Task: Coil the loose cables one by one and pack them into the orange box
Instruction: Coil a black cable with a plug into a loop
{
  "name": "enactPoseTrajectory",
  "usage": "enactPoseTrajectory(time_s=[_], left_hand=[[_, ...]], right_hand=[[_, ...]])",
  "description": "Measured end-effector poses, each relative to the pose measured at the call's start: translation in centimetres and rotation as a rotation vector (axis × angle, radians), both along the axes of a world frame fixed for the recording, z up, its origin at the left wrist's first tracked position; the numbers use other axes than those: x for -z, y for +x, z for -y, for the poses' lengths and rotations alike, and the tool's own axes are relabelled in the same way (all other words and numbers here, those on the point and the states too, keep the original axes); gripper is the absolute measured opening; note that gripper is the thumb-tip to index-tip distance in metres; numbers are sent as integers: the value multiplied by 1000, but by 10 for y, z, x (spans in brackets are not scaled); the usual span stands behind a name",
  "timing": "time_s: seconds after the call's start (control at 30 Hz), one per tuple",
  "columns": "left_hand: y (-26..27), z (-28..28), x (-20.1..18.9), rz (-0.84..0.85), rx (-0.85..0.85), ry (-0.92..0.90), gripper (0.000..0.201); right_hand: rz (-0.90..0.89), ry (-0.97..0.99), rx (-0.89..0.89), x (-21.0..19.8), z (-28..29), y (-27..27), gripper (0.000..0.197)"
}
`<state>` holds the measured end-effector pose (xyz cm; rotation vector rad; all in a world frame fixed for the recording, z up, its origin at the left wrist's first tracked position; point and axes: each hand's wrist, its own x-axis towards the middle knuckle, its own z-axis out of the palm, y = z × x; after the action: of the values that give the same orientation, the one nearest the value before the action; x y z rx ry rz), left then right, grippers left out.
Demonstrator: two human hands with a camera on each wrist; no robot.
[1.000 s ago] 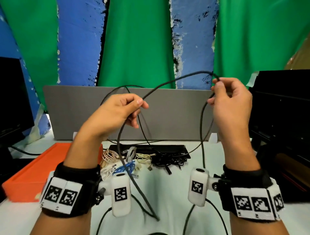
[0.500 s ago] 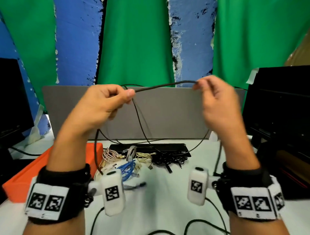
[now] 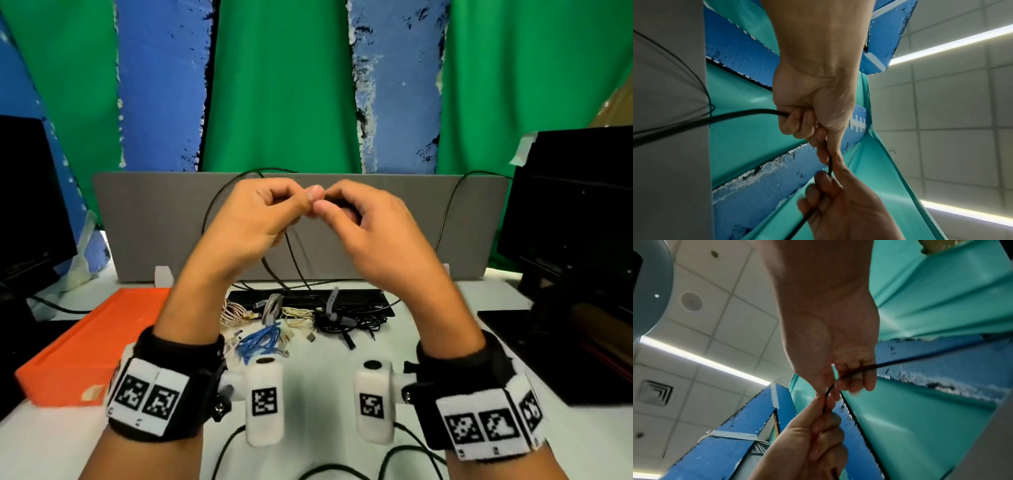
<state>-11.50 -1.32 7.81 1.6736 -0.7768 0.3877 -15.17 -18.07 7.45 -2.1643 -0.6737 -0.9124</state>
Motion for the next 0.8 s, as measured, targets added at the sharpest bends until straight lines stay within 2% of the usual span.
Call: enactPoseTrajectory(time_s=[0.1, 0.23, 0.3, 0.37, 0.47, 0.53, 0.6, 0.7, 0.8], left_hand=[[4, -18, -1, -90, -28, 37, 37], [9, -37, 1, -203, 26, -91, 36], [10, -35, 1, -244, 76, -132, 36], [9, -27, 2, -273, 125, -159, 34], [7, -13, 2, -277, 162, -152, 34], [4, -6, 2, -275, 187, -144, 33], [1, -4, 1, -280, 223, -151, 33], [-5, -8, -1, -326, 312, -142, 32], [-12, -8, -4, -340, 361, -167, 31]], right_hand=[[45, 100, 142, -1, 21, 15, 18], [34, 316, 321, -5, 64, 27, 20], [-5, 321, 393, -4, 73, 26, 20], [-18, 229, 455, -4, 65, 22, 17], [23, 78, 322, -4, 36, 11, 30], [13, 55, 132, -1, 19, 6, 24], [25, 61, 27, 1, 12, 7, 12], [118, 193, 64, -1, 23, 11, 10], [107, 306, 93, -3, 37, 13, 18]])
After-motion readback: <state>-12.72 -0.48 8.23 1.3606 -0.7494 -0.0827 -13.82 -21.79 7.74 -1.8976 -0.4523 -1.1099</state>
